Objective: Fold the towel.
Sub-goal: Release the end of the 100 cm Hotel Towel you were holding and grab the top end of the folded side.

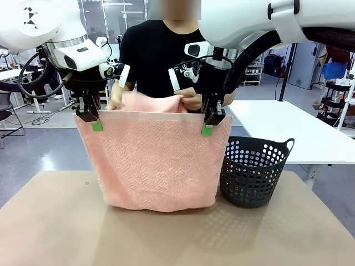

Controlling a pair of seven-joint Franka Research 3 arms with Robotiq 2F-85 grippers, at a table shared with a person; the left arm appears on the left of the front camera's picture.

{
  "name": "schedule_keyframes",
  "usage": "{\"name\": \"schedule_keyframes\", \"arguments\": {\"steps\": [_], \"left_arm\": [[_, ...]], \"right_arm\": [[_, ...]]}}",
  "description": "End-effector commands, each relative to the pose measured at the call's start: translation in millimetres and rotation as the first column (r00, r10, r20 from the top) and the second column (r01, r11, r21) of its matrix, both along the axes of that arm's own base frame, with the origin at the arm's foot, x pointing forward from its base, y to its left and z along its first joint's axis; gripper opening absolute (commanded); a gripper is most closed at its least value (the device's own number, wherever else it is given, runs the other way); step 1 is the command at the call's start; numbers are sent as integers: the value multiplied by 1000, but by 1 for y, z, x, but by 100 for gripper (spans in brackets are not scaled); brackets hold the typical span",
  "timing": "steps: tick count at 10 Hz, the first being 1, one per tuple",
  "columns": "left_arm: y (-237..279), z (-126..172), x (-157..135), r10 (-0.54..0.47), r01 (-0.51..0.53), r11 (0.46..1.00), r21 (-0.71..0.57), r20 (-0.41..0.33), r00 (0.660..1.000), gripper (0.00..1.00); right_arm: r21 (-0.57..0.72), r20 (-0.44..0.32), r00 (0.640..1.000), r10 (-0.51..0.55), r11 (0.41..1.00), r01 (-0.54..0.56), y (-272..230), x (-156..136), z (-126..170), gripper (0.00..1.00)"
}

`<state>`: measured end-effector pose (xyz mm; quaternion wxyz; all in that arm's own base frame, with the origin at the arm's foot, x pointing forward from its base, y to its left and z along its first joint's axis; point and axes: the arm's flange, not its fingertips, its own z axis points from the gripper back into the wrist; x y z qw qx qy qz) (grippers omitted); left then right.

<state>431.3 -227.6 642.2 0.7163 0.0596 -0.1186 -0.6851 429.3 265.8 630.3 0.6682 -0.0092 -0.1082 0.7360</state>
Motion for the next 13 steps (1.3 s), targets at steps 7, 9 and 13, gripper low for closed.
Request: {"name": "schedule_keyframes", "arguments": {"steps": [7, 9, 13], "left_arm": [[1, 1, 1, -7, 7, 1000, 4, 3, 1000, 0], [1, 1, 1, -7, 7, 1000, 4, 3, 1000, 0], [1, 1, 1, -7, 7, 1000, 4, 3, 1000, 0]], "right_arm": [[-1, 0, 1000, 2, 1000, -2, -1, 0, 0, 0], [-1, 0, 1000, 2, 1000, -2, -1, 0, 0, 0], [-1, 0, 1000, 2, 1000, -2, -1, 0, 0, 0]]}}
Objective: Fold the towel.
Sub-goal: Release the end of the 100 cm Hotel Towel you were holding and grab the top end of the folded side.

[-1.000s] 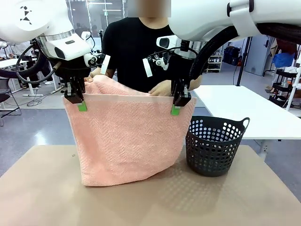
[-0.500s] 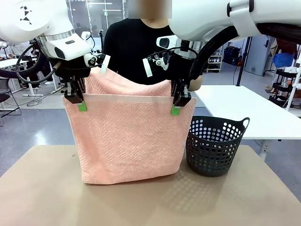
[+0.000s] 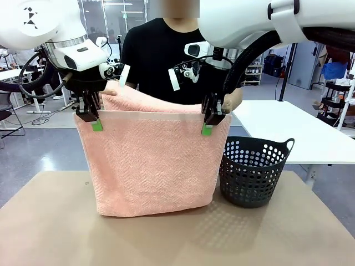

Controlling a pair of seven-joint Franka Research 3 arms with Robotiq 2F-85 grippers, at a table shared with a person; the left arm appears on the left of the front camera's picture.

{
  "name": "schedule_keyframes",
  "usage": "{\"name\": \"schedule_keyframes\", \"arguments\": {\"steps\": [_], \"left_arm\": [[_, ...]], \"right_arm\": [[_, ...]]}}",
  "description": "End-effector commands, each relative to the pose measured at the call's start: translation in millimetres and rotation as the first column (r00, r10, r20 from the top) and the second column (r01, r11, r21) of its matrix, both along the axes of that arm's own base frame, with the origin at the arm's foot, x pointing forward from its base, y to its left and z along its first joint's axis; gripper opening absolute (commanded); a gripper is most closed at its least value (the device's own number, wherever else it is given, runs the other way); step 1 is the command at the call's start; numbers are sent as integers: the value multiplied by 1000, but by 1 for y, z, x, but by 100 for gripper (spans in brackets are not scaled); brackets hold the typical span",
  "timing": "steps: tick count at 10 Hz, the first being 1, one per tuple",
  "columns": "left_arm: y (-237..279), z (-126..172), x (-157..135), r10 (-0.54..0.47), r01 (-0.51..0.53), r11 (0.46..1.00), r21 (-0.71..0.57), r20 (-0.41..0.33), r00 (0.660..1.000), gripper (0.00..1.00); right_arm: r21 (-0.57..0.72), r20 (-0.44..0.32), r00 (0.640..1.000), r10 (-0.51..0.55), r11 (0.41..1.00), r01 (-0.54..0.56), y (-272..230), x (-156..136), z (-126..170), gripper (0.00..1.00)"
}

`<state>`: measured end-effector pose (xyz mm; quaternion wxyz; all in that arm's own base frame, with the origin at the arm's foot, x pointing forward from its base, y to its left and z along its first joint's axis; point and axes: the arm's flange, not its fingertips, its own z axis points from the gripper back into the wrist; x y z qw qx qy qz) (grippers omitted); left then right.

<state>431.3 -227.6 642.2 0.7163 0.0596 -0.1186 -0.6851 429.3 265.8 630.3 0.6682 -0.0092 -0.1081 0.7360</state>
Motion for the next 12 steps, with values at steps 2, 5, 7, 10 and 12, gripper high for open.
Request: {"name": "schedule_keyframes", "arguments": {"steps": [2, 5, 7, 10, 12], "left_arm": [[1, 1, 1, -7, 7, 1000, 4, 3, 1000, 0], [1, 1, 1, -7, 7, 1000, 4, 3, 1000, 0], [1, 1, 1, -7, 7, 1000, 4, 3, 1000, 0], [1, 1, 1, -7, 7, 1000, 4, 3, 1000, 0], [1, 1, 1, -7, 7, 1000, 4, 3, 1000, 0]], "right_arm": [[-1, 0, 1000, 2, 1000, -2, -1, 0, 0, 0], [-1, 0, 1000, 2, 1000, -2, -1, 0, 0, 0], [-1, 0, 1000, 2, 1000, -2, -1, 0, 0, 0], [-1, 0, 1000, 2, 1000, -2, -1, 0, 0, 0], [-1, 0, 1000, 2, 1000, -2, -1, 0, 0, 0]]}}
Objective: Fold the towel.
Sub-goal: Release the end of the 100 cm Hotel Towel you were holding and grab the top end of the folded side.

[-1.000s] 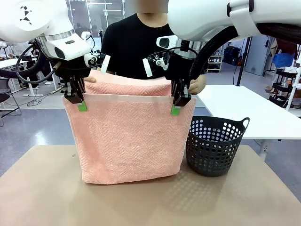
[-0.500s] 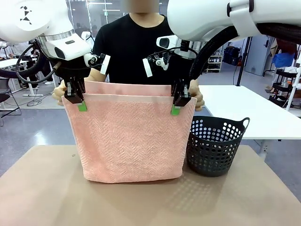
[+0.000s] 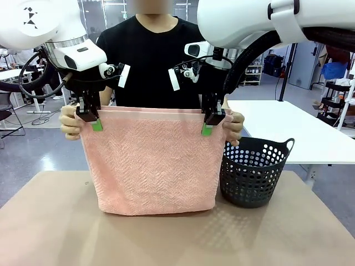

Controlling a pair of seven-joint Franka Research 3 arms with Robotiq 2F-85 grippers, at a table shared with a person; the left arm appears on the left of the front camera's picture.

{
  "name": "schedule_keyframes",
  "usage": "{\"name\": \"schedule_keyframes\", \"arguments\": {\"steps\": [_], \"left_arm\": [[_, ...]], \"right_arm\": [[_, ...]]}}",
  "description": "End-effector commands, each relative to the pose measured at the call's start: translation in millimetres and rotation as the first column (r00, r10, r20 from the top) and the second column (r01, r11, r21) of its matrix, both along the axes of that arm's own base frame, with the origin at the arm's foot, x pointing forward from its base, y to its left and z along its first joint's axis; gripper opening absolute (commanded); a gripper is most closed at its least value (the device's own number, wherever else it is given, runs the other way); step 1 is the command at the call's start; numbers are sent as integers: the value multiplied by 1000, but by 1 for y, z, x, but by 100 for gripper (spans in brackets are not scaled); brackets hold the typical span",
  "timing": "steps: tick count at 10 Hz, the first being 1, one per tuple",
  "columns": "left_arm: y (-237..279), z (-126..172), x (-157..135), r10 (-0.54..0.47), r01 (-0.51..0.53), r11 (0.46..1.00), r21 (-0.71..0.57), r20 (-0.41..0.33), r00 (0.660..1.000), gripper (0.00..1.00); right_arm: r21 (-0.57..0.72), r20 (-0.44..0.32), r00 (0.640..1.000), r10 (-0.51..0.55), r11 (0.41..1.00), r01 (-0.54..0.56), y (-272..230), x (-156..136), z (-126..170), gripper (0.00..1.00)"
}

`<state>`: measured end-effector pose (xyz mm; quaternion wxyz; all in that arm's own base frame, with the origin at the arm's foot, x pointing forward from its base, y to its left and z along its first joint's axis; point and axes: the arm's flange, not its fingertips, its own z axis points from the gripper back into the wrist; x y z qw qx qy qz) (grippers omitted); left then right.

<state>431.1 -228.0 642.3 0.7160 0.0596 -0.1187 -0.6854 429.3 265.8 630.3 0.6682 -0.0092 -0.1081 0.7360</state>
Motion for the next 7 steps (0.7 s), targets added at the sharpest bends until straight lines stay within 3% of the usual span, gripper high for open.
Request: {"name": "schedule_keyframes", "arguments": {"steps": [1, 7], "left_arm": [[2, 0, 1, -6, 6, 1000, 4, 3, 1000, 0], [2, 0, 1, -6, 6, 1000, 4, 3, 1000, 0]], "right_arm": [[-1, 0, 1000, 2, 1000, -2, -1, 0, 0, 0], [-1, 0, 1000, 2, 1000, -2, -1, 0, 0, 0]]}}
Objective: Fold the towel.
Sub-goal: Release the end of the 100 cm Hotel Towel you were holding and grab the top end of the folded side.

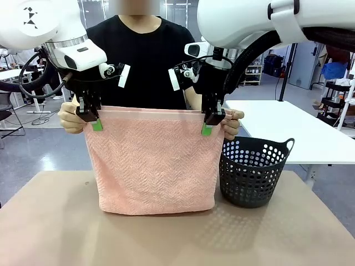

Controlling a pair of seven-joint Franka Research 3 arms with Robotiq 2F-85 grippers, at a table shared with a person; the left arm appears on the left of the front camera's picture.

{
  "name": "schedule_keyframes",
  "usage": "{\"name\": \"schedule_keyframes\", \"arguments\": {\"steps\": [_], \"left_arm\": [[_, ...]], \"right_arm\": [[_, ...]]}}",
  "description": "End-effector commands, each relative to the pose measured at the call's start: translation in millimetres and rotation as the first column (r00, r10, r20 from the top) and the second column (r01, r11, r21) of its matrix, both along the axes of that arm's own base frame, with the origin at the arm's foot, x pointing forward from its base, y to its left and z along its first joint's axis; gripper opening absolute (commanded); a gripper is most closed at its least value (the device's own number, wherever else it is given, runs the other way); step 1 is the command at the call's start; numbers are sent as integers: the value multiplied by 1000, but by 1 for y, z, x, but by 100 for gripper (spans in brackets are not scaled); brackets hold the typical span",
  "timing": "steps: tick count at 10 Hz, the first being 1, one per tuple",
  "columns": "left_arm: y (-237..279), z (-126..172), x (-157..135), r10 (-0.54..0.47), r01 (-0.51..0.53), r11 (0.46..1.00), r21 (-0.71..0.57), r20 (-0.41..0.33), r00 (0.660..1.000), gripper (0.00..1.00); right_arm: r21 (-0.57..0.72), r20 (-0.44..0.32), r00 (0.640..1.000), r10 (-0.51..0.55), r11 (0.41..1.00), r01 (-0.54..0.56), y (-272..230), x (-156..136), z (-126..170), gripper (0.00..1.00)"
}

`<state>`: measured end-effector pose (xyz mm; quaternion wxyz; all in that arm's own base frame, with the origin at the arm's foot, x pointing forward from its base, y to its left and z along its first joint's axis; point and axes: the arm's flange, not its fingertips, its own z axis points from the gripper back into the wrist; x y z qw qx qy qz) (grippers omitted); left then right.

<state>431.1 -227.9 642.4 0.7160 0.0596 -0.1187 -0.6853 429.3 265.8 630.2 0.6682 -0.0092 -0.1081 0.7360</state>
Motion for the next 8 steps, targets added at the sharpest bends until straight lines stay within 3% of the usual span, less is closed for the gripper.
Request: {"name": "schedule_keyframes", "arguments": {"steps": [1, 3, 4, 5, 6, 7, 8], "left_arm": [[2, 0, 1, -6, 6, 1000, 4, 3, 1000, 0], [2, 0, 1, -6, 6, 1000, 4, 3, 1000, 0], [0, 0, 0, 0, 0, 1000, 0, 0, 1000, 24], [-1, 3, -4, -32, 32, 999, -4, 32, 999, 38], [1, 6, -6, -4, 4, 1000, -7, 52, 999, 60], [3, 11, -8, 8, -6, 1000, -21, 72, 997, 73], [5, 15, -9, 20, -19, 1000, -12, 95, 995, 95]], "right_arm": [[-1, 0, 1000, 2, 1000, -2, -1, 0, 0, 0], [-1, 0, 1000, 2, 1000, -2, -1, 0, 0, 0], [0, 0, 1000, 0, 1000, 0, 0, 0, 0, 2], [-13, 20, 999, 27, 1000, -27, 0, -3, 1, 37], [-10, 41, 999, 17, 1000, -17, -2, -5, 5, 38], [-6, 60, 998, -2, 1000, 3, -4, -6, 8, 72], [-7, 71, 997, -14, 1000, 15, -6, -6, 9, 73]]}}
